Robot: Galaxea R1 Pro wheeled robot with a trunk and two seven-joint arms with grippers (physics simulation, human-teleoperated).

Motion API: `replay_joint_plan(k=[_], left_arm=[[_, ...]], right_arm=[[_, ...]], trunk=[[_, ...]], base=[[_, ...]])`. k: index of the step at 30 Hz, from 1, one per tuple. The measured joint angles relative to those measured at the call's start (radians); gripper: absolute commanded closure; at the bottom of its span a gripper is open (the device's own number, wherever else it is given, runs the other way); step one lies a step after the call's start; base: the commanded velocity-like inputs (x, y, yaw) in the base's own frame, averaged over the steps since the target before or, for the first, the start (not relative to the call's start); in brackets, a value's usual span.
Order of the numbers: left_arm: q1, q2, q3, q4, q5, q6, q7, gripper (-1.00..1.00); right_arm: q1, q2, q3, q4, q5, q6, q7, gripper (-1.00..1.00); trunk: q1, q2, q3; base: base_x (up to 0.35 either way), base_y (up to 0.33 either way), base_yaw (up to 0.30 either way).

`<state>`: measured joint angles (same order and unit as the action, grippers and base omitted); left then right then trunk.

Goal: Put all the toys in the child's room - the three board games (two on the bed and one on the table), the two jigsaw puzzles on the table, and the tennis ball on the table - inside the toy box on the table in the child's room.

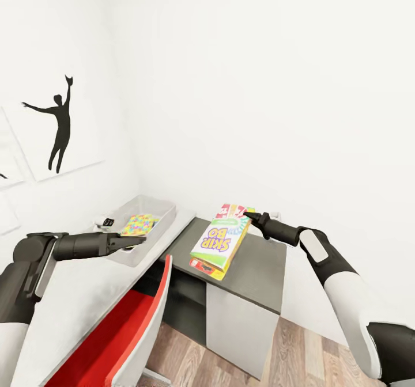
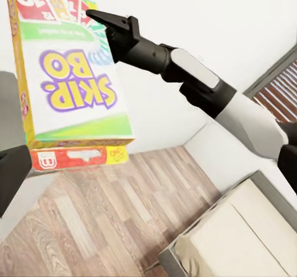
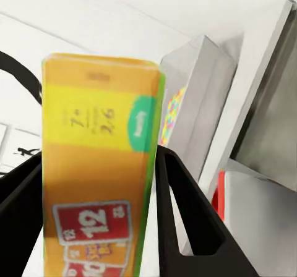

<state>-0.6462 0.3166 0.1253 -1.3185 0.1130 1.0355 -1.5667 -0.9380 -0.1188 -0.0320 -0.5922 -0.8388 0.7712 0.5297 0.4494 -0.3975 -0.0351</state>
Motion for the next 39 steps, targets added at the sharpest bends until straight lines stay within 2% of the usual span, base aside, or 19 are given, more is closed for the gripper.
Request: replay_joint_plan(k=[6,10,23,39], left_arm=[[0.000,0.002,0.001,0.001,-0.001,0.000,0.000,-1.00],[0.000,0.004,0.001,0.002,-0.002,0.000,0.000,-1.00],[0.000,0.002,0.001,0.002,-0.004,-0.003,0.000,-1.00],[0.000,0.002,0.001,0.003,-0.005,-0.004,0.000,-1.00]], right_arm=[[-0.070,0.055,0.001,0.002,-0.003,0.002,-0.152,1.00],[-0.080,0.070,0.000,0.002,-0.002,0.001,-0.178,1.00],[-0.082,0.073,-0.001,0.000,0.000,-0.003,-0.185,1.00],[-0.081,0.070,-0.019,-0.004,-0.004,-0.009,-0.179,1.00]], trunk=[[0.000,0.000,0.000],[0.000,0.000,0.000],[0.000,0.000,0.000],[0.000,0.000,0.000]], base=[[0.000,0.000,0.292],[0.021,-0.001,0.292],[0.128,-0.089,0.277],[0.046,-0.037,0.019]])
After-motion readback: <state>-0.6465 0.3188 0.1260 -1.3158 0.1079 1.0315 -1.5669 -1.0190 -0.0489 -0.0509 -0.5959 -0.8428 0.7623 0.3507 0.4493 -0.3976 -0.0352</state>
